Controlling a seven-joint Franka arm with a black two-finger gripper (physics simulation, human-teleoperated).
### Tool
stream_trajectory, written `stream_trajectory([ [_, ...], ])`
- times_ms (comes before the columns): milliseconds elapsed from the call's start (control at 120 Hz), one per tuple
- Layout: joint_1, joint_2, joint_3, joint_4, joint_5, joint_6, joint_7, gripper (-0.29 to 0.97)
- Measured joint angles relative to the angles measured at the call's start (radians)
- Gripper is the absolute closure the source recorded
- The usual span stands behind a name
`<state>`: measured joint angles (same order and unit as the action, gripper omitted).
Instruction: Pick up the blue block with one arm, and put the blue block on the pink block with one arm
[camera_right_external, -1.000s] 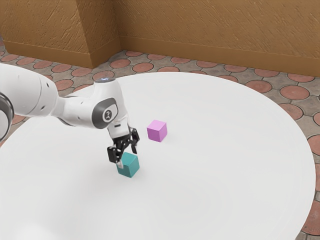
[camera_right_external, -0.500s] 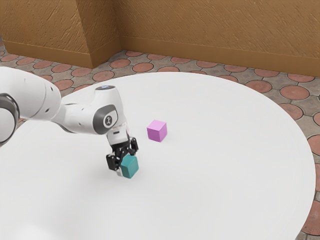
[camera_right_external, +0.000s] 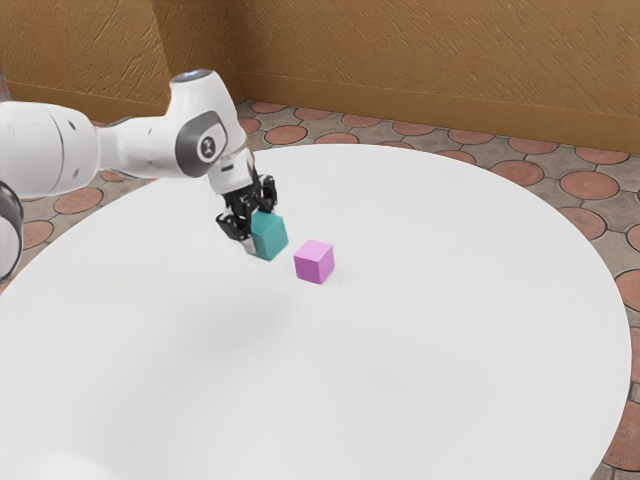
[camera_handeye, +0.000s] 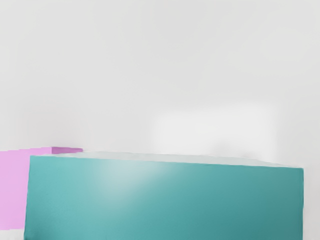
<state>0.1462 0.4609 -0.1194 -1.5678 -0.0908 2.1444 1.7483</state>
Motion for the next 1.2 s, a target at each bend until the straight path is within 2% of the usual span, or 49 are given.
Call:
stream_trajectory([
  [158, -0.006, 0.180, 0.034, 0.263, 0.001, -0.098, 0.020, 0.30],
  [492, -0.019, 0.395, 0.039, 0.582, -0.006, -0.202, 0.073, 0.30],
  [683, -0.050, 0.462, 0.023, 0.658, -0.016, -0.214, 0.100, 0.30],
  [908, -0.048, 0.496, 0.017, 0.689, -0.114, -0.204, 0.116, 0.29],
  [1200, -0.039, 0.567, 0.020, 0.767, -0.149, -0.174, 0.129, 0.30],
])
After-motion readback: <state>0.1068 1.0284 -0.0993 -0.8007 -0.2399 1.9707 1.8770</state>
